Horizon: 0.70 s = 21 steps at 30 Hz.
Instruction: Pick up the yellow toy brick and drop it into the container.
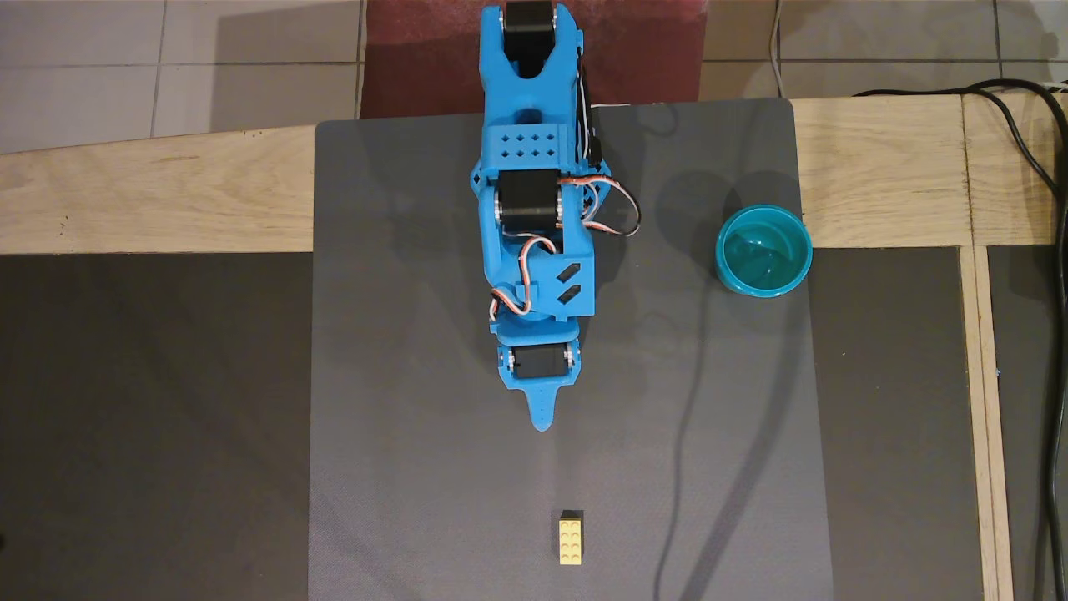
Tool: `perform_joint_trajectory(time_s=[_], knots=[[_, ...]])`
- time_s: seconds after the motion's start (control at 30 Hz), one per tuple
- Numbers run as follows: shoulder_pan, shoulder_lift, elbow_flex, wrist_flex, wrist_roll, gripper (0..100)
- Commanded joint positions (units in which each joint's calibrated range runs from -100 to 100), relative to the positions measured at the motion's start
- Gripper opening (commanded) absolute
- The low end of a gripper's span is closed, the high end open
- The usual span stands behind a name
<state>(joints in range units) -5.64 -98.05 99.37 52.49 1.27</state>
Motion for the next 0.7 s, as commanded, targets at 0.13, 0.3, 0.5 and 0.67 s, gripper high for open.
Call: perform_joint_trajectory(time_s=[0.13, 0.3, 0.5, 0.67], knots=[[-0.43, -0.44, 0.18, 0.51, -0.12, 0], [-0.43, -0.44, 0.18, 0.51, -0.12, 0], [-0.43, -0.44, 0.18, 0.51, -0.17, 0], [-0.43, -0.44, 0.00, 0.16, -0.07, 0]])
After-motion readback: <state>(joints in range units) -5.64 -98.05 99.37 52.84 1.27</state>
